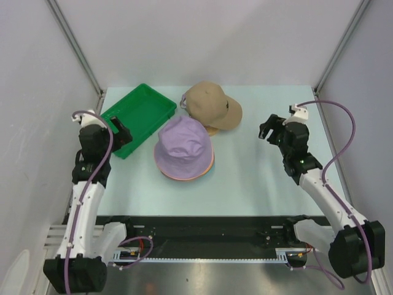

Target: Stack the hats

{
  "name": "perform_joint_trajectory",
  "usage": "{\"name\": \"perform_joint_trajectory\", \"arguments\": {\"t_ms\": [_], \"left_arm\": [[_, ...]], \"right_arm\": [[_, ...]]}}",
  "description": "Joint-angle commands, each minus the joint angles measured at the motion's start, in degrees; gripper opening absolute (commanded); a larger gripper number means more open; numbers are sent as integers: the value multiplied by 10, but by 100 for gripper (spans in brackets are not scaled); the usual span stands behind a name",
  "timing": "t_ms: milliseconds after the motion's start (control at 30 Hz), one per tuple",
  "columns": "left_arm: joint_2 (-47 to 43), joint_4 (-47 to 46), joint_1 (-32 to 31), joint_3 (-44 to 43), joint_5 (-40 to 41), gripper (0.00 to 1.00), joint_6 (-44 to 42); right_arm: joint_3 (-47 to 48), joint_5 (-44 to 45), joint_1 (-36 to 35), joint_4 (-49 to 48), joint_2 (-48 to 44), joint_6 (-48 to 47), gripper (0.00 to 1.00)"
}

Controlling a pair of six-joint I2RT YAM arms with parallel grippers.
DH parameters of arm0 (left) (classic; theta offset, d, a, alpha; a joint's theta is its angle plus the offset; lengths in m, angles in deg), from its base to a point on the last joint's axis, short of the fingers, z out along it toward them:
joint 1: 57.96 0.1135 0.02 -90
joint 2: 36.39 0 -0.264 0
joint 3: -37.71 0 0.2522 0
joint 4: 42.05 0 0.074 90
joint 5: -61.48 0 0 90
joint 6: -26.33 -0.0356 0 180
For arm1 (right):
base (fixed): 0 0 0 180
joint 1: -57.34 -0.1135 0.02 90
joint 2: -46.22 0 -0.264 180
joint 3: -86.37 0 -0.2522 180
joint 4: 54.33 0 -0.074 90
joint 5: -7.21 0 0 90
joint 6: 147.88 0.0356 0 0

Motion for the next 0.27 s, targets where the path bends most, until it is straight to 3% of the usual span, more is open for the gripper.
{"name": "perform_joint_trajectory", "arguments": {"t_ms": [0, 233], "left_arm": [[-73, 68, -3, 41, 46, 100, -28], [-150, 94, -15, 81, 57, 100, -22]], "right_arm": [[-21, 108, -32, 21, -54, 5, 78], [-47, 152, -95, 72, -97, 17, 78]]}}
